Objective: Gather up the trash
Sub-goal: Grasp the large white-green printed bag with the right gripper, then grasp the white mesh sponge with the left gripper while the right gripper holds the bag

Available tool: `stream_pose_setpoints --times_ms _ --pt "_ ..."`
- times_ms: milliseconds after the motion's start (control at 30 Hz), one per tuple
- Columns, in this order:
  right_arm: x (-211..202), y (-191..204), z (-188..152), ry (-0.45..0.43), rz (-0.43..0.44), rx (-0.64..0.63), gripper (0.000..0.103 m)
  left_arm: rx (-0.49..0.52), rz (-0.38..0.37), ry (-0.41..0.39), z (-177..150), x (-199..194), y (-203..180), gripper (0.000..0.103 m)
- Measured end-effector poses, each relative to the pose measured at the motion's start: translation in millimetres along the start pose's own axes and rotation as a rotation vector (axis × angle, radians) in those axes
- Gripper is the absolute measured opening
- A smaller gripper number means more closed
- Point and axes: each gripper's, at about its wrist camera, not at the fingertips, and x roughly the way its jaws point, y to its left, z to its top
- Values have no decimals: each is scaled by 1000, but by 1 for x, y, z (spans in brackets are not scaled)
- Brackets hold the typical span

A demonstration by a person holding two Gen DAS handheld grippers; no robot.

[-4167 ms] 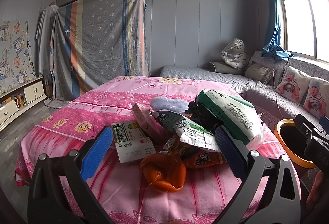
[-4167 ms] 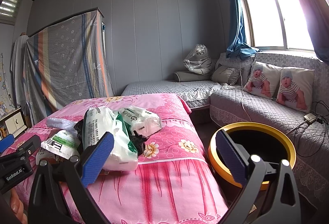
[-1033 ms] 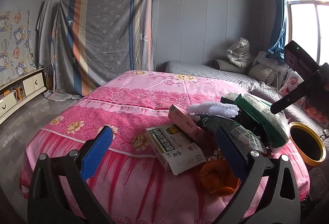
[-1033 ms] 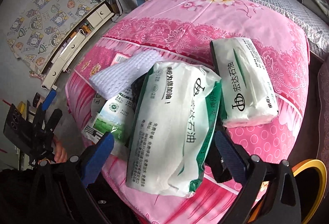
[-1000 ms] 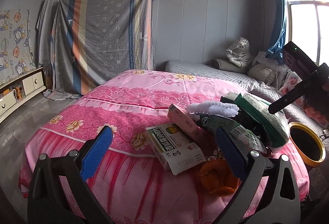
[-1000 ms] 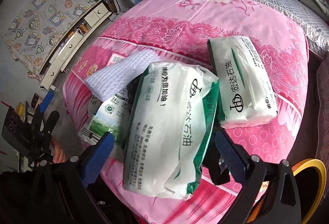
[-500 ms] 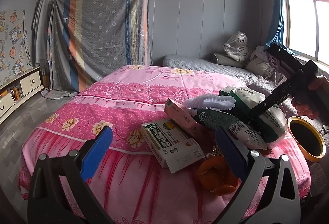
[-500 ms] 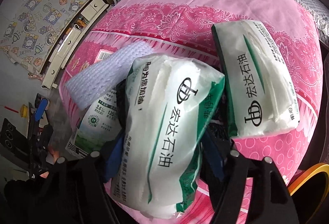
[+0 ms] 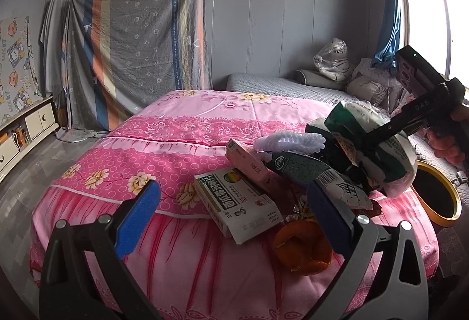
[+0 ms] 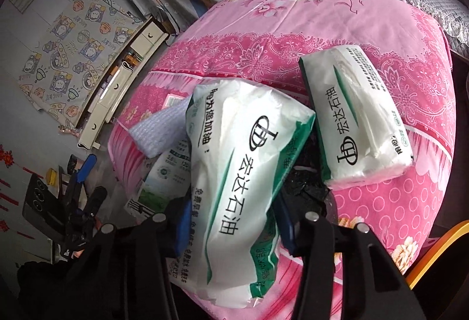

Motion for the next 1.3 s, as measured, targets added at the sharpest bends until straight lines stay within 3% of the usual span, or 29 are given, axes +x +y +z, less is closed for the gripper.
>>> stream_pose_setpoints --times_ms 100,267,533,700,833,1000,1233,1267,1300 --pt "-23 7 -3 -55 33 4 45 -1 -20 11 4 0 0 96" --pt "-58 11 -20 -145 83 8 45 27 -136 29 17 1 -4 96" --pt "-92 -1 -67 -262 131 60 46 128 -313 220 45 36 -19 96" --pt "-100 -7 -84 -288 143 83 46 213 -353 326 76 60 -40 96" --pt "-106 -10 -92 -310 164 87 46 271 -353 417 94 87 -57 96" --pt "-107 -15 -97 -315 175 93 46 223 -334 556 97 133 -56 95" --pt "-110 -21 -102 -319 179 104 47 279 -287 581 88 147 -66 95" --pt "-110 -22 -102 -320 178 105 47 290 -277 577 88 148 -67 91" --pt "-109 -23 -102 -321 180 109 47 303 -277 577 88 148 -70 76"
